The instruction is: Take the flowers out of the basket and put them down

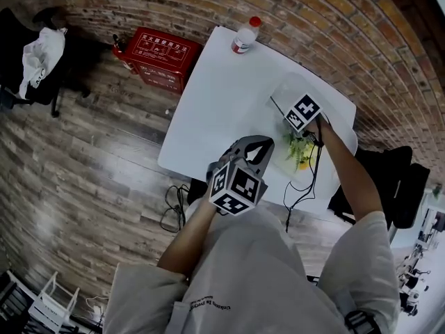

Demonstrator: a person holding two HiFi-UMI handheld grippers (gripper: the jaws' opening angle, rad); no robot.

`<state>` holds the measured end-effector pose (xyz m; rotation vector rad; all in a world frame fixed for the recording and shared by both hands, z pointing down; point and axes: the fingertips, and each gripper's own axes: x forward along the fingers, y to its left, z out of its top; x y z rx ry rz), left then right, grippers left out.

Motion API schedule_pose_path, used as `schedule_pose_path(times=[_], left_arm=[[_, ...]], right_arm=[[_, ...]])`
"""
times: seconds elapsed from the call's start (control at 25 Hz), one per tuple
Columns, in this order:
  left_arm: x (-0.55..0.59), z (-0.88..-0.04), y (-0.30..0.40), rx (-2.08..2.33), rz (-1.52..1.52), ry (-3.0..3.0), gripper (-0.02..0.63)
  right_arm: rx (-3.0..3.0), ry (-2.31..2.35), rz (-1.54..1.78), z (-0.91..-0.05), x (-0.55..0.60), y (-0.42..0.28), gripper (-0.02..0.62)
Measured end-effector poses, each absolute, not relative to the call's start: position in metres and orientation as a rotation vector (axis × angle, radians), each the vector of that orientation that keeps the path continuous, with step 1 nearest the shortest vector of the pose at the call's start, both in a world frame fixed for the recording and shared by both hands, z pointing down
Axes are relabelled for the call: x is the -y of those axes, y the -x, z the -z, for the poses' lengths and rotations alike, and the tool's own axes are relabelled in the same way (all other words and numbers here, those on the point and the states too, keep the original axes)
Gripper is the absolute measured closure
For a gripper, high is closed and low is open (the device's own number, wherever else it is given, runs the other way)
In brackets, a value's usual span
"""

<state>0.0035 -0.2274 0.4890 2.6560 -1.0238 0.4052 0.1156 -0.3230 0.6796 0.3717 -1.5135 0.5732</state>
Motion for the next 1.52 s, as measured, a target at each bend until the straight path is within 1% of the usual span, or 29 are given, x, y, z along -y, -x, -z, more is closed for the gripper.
schedule_pose_path(times=[1.52], left_arm=[[0.23,-0.483,-0.007,0.962,-0.44,-2.631,0.581]], right_arm=[[1.775,-0.481,-0.609,-0.519,0.302,-0.089,0.548]])
